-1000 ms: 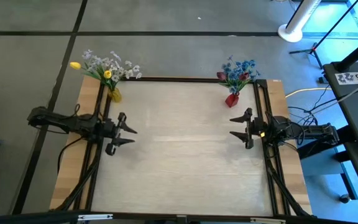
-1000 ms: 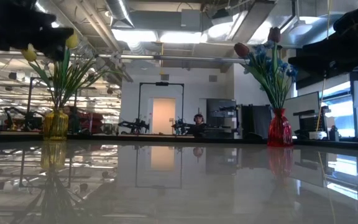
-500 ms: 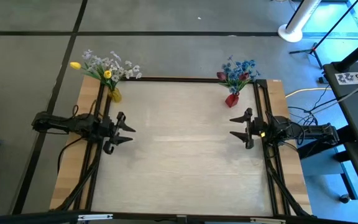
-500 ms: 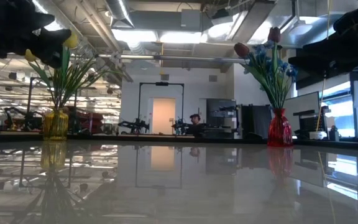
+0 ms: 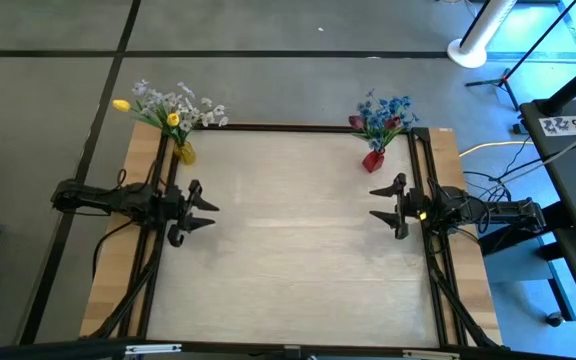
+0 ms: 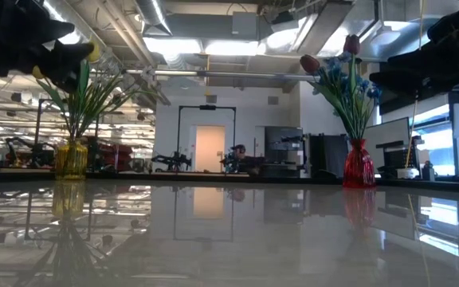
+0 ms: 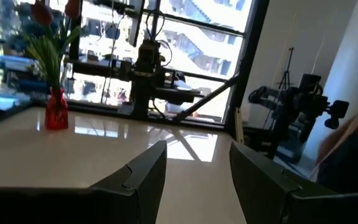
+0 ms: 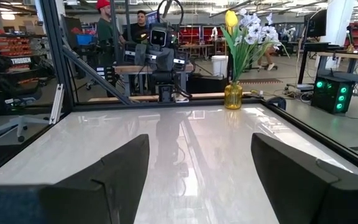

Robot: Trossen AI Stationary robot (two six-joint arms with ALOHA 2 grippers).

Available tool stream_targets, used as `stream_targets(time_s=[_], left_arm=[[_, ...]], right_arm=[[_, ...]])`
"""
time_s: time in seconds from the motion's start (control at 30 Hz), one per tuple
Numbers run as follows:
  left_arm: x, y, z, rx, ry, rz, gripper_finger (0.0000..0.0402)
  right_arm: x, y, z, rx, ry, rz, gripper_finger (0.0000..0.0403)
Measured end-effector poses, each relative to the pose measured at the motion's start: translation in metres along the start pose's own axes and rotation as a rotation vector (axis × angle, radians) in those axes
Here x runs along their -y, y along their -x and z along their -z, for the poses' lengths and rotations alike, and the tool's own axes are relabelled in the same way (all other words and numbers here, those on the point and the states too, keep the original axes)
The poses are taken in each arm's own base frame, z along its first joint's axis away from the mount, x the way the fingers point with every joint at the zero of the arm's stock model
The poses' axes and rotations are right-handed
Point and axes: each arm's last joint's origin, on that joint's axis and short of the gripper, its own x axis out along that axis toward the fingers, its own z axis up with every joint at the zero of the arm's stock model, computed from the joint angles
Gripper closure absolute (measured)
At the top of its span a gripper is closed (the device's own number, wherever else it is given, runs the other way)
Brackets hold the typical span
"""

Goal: Sort flowers into vase by color
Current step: Return to Home Position

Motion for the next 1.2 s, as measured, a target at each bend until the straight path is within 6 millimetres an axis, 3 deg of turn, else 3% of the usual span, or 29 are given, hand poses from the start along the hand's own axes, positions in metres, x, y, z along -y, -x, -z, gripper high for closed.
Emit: stream_targets(time_s=[0.47,0.63,0.8,1.2], left_arm=[[-0.0002,-0.0002,0.0022,-0.025,0.03,0.003,0.023],[0.0061,0.001,-0.0035,-0.015,-0.01,0.18,0.0232],[0.0014,0.0,0.0013,-0.022,0.048,0.048,0.0233],[-0.0003,0.0,-0.003,0.032,-0.168,-0.025,0.0233]], right_arm=[[0.0,0.0,-0.0002,0.002,0.0,0.0,0.0123],[0.0,0.0,-0.0003,0.003,0.0,0.0,0.0123],[0.0,0.0,-0.0001,0.001,0.0,-0.001,0.0123],[0.0,0.0,-0.0002,0.002,0.0,-0.001,0.0123]])
